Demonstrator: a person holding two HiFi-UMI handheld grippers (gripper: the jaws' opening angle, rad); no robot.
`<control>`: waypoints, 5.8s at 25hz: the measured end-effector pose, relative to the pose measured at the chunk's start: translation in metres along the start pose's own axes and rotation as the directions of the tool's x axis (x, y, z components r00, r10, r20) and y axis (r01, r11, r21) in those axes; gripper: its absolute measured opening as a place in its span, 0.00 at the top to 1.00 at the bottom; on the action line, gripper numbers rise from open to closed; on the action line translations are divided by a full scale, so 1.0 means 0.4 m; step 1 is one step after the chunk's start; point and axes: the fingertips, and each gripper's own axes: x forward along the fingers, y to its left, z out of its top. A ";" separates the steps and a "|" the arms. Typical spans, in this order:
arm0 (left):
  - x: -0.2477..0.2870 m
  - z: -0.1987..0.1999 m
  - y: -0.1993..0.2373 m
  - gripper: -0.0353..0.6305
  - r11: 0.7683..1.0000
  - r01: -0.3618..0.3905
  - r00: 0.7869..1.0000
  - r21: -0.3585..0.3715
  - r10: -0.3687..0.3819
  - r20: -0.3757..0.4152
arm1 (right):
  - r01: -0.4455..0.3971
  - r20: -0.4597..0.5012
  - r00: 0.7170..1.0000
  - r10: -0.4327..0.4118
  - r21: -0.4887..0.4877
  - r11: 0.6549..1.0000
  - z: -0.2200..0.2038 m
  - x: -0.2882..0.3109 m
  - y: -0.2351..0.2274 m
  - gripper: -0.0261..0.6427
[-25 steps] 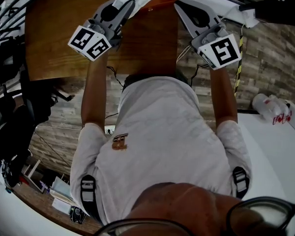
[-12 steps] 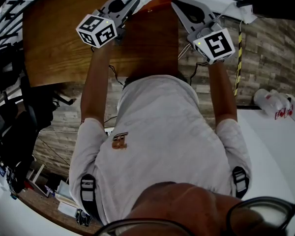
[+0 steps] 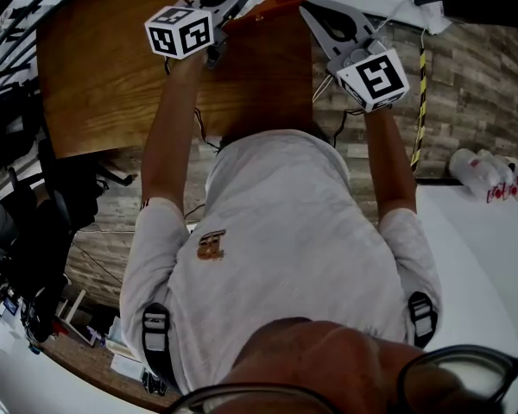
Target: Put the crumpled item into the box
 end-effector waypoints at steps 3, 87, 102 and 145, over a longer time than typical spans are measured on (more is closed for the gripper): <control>0.029 -0.020 0.020 0.83 1.000 -0.021 0.998 -0.007 0.020 -0.055 | 0.007 -0.006 1.000 -0.007 0.008 1.000 -0.010 -0.002 -0.004 0.91; -0.070 0.009 0.007 0.65 0.974 -0.197 0.980 0.114 0.195 0.027 | 0.007 0.021 1.000 -0.008 0.058 0.998 -0.031 -0.041 -0.009 0.91; -0.189 0.128 -0.244 0.84 0.946 -0.158 0.928 0.282 0.046 0.369 | -0.025 0.097 0.995 0.019 0.066 0.997 0.040 -0.069 0.061 0.91; -0.278 0.106 -0.477 0.92 0.891 -0.059 0.883 0.451 -0.164 0.439 | -0.022 0.274 0.962 0.012 0.034 0.999 0.159 -0.144 0.208 0.91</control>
